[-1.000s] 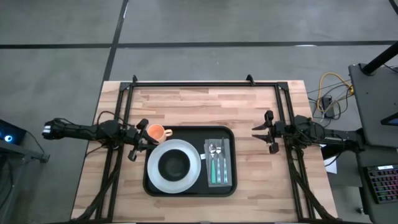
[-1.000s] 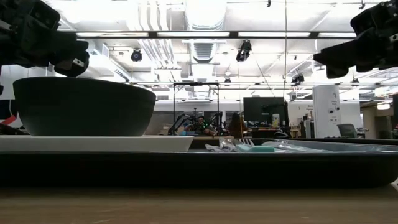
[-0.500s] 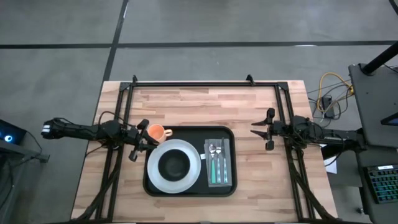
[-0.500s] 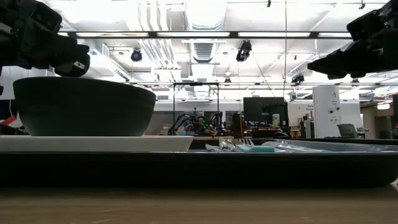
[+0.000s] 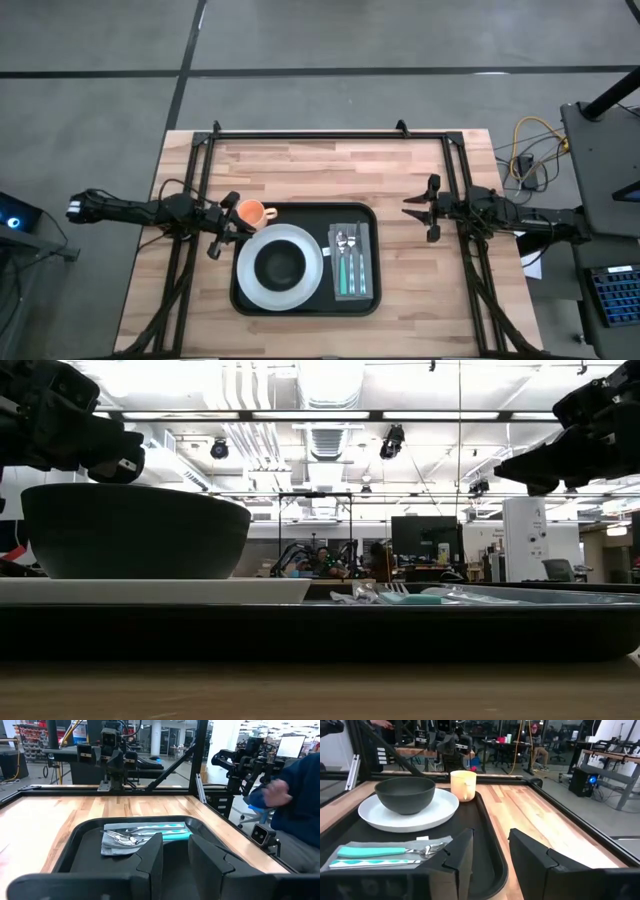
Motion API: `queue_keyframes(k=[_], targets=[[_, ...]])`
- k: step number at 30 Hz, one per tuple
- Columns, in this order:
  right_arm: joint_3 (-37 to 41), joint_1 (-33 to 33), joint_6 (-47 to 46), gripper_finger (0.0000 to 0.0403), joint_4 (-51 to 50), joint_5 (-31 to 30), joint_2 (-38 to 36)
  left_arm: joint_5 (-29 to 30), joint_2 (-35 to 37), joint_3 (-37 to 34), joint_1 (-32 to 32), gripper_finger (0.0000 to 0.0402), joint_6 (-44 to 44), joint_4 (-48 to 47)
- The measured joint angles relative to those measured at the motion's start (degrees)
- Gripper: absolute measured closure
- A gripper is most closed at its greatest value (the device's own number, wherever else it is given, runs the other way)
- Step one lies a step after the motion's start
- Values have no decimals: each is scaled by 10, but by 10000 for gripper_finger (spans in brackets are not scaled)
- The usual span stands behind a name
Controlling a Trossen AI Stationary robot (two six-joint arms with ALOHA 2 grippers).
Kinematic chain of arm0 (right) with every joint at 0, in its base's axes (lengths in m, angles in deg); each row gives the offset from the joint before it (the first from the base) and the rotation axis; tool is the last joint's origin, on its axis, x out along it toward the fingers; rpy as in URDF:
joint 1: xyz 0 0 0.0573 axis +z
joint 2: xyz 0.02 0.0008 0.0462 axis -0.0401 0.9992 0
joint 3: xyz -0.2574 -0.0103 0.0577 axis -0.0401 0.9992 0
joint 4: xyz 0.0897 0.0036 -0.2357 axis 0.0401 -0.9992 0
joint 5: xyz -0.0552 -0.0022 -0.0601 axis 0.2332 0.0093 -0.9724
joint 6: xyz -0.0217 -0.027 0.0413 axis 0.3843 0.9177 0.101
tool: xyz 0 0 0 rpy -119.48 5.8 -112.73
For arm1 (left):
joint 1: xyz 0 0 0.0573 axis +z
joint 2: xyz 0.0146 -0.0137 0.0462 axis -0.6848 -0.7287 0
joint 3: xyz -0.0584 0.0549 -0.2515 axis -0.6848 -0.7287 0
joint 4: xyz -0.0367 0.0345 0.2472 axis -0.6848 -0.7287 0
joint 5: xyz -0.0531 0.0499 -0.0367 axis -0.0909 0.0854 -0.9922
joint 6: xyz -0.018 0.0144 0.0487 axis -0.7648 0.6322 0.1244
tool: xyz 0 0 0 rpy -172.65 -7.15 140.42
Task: Set up tray
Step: Return to Home Position
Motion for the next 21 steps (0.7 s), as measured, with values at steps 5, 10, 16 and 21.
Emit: queue_keyframes(k=[5, 10, 16, 21], targets=[[0, 0, 0, 289, 0, 0, -1, 0, 0, 0, 0, 327, 0, 0], [0, 0, 0, 285, 0, 1, -1, 0, 0, 0, 0, 327, 0, 0], [0, 0, 0, 288, 0, 1, -1, 0, 0, 0, 0, 327, 0, 0], [0, 0, 0, 294, 0, 1, -1, 0, 0, 0, 0, 327, 0, 0]])
